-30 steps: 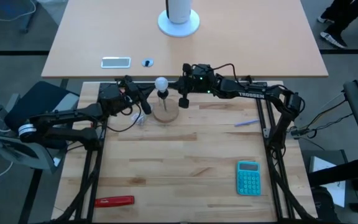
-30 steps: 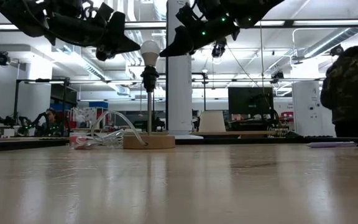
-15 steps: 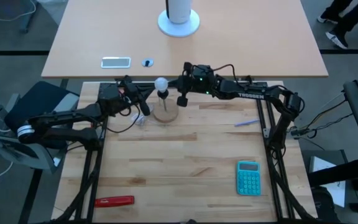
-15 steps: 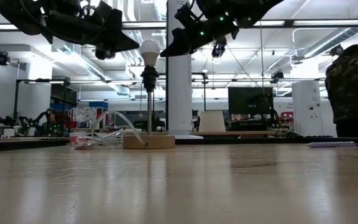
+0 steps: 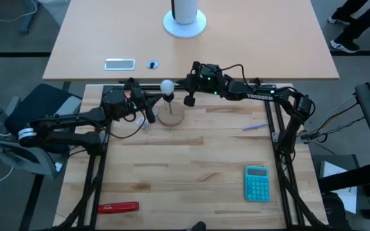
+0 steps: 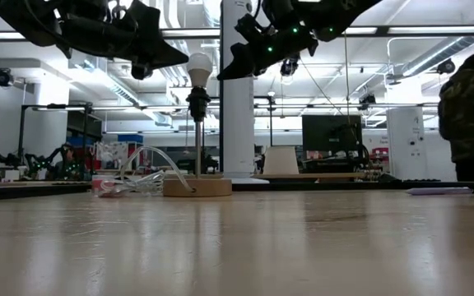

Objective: Screw lightbulb
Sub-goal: Insert the lightbulb into the wooden table lamp

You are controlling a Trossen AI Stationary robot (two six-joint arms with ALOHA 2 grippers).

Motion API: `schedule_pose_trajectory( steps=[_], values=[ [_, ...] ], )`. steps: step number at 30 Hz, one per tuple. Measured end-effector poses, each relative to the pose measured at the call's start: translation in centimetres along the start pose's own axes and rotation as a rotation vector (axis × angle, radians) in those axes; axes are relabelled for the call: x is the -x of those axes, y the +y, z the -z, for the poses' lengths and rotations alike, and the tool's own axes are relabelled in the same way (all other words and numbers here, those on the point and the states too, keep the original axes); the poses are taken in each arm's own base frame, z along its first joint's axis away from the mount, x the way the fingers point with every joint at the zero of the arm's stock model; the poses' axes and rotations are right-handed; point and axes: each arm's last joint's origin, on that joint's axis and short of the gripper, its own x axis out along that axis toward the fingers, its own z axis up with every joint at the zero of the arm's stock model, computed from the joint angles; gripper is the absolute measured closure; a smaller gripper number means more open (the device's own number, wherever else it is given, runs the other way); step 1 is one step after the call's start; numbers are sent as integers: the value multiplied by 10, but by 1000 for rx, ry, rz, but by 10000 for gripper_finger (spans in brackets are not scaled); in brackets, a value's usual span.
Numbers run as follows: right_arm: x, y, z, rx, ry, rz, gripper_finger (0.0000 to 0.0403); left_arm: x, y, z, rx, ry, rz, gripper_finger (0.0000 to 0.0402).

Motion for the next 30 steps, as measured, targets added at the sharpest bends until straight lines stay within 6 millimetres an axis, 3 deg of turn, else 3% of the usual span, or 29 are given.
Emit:
schedule_pose_trajectory(
  steps=[23, 30],
  values=[
    [-2, 7, 21, -21, 51, -27, 401, 0, -3, 3, 19, 8, 10, 401],
    [-2, 4, 15, -27, -21, 3, 401, 1, -3, -2, 21, -41, 11, 401]
  ],
)
